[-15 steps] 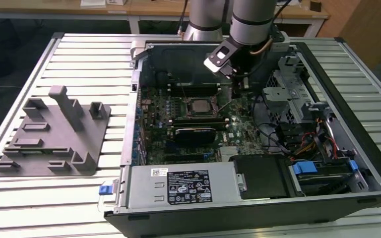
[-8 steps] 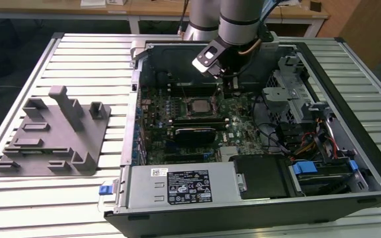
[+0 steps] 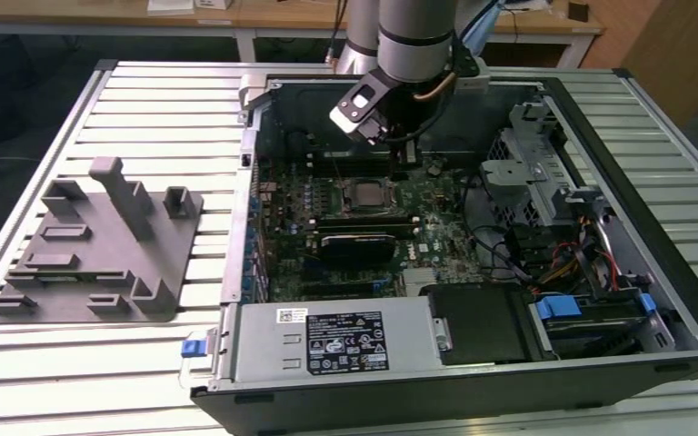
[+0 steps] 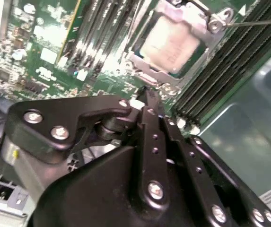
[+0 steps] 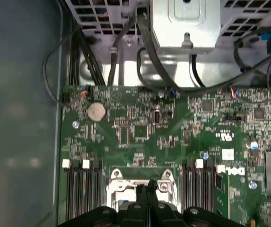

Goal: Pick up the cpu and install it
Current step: 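Close the cpu cover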

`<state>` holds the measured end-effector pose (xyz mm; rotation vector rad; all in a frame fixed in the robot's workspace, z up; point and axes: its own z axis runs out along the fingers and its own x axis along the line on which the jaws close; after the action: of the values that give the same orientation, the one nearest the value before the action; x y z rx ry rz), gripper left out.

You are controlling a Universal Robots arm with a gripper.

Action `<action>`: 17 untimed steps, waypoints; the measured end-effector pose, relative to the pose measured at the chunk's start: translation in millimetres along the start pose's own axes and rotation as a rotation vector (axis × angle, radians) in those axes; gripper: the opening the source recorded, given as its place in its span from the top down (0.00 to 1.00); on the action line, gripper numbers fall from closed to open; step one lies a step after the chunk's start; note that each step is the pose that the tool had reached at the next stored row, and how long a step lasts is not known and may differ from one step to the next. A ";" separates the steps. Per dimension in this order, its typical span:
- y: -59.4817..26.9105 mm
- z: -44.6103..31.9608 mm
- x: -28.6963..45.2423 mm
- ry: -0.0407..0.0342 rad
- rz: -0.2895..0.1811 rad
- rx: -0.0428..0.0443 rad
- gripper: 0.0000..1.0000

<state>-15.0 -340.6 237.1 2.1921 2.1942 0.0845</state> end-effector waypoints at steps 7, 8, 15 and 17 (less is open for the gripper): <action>0.0 0.4 -0.1 0.0001 0.000 0.0313 0.89; 0.1 0.5 0.0 0.0000 0.000 0.0399 0.89; -0.2 0.6 0.0 0.0001 0.000 0.0470 0.89; -2.4 1.0 0.0 0.0003 0.000 0.0470 0.89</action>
<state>-17.3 -340.6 235.9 2.2165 2.2184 0.0337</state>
